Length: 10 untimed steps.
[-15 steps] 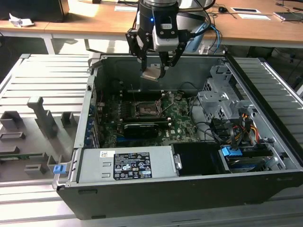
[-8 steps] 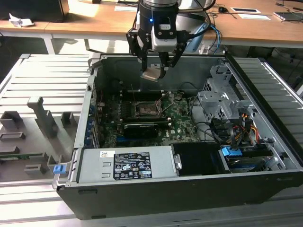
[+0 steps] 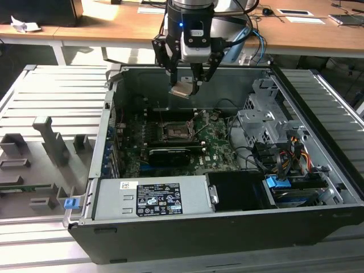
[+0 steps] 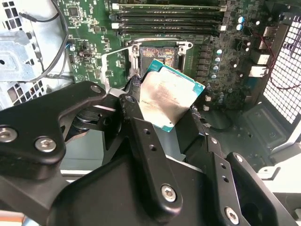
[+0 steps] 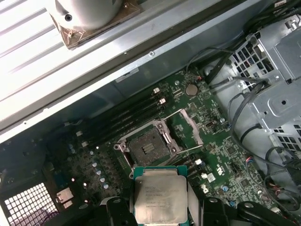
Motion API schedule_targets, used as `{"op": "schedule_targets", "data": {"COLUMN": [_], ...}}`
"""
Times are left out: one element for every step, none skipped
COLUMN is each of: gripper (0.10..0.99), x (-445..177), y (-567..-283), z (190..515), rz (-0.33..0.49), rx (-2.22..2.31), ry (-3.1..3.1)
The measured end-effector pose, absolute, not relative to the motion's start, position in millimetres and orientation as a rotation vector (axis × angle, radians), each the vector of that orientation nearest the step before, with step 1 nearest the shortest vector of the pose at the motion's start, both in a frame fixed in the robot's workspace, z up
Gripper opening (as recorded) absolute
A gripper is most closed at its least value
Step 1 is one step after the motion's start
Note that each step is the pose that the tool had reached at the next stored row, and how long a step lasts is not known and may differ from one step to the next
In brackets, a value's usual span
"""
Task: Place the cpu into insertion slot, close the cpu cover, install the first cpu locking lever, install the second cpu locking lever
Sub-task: 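Place the cpu into insertion slot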
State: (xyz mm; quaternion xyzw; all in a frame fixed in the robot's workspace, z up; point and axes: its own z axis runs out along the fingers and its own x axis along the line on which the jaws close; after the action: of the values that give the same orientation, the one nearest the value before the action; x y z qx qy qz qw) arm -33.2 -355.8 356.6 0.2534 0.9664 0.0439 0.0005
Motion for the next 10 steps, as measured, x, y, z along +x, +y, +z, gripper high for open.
{"op": "schedule_targets", "data": {"gripper": [0.541, 0.541, 0.541, 0.541, 0.541, 0.541, 0.541, 0.541, 0.541, 0.541], "x": [-33.2, -33.2, -33.2, -33.2, -33.2, -33.2, -33.2, -33.2, -33.2, -33.2], "y": [-355.8, -355.8, -355.8, -355.8, -355.8, -355.8, -355.8, -355.8, -355.8, -355.8], "z": [356.5, 356.3, 356.3, 356.2, 356.1, 356.0, 355.9, 355.8, 355.8, 355.7], "rz": [0.138, 0.138, 0.138, 0.138, 0.138, 0.138, 0.138, 0.138, 0.138, 0.138], "rx": [0.806, 0.814, 0.819, 0.822, 0.831, 0.838, 0.844, 0.852, 0.855, 0.861], "ry": [3.032, 3.029, 3.028, 3.027, 3.024, 3.022, 3.020, 3.018, 3.017, 3.015]}}
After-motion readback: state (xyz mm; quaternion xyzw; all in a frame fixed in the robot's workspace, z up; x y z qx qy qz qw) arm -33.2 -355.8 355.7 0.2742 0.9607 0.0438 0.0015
